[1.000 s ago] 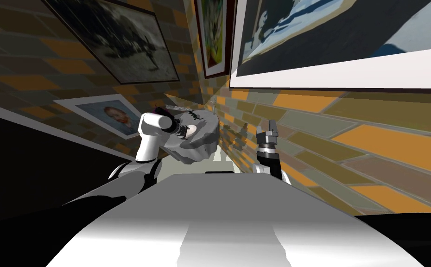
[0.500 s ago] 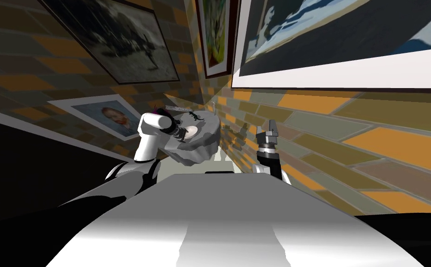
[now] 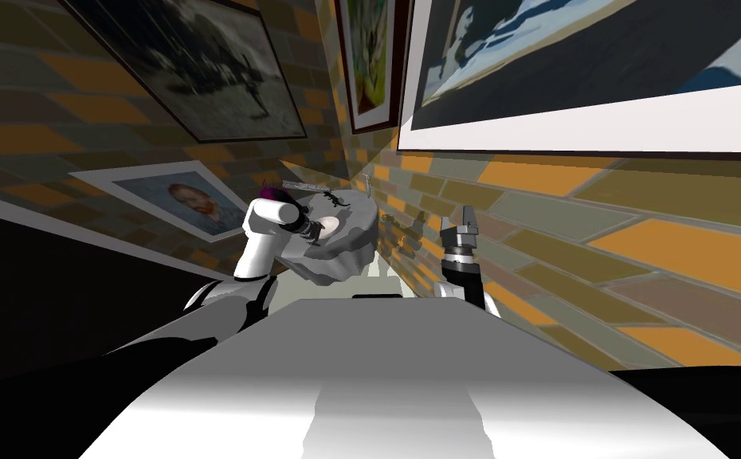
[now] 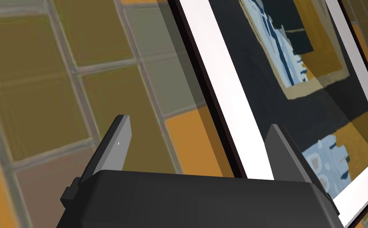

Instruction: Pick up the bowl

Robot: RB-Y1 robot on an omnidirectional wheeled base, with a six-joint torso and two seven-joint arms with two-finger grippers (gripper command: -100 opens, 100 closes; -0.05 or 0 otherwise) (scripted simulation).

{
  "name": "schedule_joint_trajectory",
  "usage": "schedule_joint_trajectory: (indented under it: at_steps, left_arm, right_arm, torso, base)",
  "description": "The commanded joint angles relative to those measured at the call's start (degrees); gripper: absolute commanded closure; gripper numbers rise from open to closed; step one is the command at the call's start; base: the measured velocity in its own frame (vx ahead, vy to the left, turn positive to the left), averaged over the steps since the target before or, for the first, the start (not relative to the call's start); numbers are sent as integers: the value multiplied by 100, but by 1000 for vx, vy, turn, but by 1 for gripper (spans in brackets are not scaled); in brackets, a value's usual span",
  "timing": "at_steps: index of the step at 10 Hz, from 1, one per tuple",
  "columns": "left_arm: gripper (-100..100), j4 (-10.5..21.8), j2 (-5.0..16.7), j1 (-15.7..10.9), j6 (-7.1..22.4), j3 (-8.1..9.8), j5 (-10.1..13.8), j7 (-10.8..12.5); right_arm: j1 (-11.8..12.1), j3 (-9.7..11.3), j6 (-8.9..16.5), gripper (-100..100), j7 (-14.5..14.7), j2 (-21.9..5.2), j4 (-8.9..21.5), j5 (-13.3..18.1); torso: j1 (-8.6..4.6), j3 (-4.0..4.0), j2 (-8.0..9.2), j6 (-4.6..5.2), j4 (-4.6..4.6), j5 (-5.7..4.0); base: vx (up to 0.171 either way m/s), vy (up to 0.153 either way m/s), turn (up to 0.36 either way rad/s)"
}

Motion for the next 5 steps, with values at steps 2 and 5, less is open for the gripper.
schedule_joint_trajectory:
  at_steps: [2, 5]
  left_arm:
    - [100, -1, 0, 0, 2, 1, 1, 1]
    - [100, 4, -1, 4, 7, 2, 2, 8]
  right_arm:
    - [0, 0, 0, 0, 0, 0, 0, 0]
    - [0, 0, 0, 0, 0, 0, 0, 0]
  torso:
    - [1, 0, 0, 0, 0, 0]
    - [0, -1, -2, 4, 1, -2]
  base:
    - [0, 0, 0]
    - [0, 0, 0]
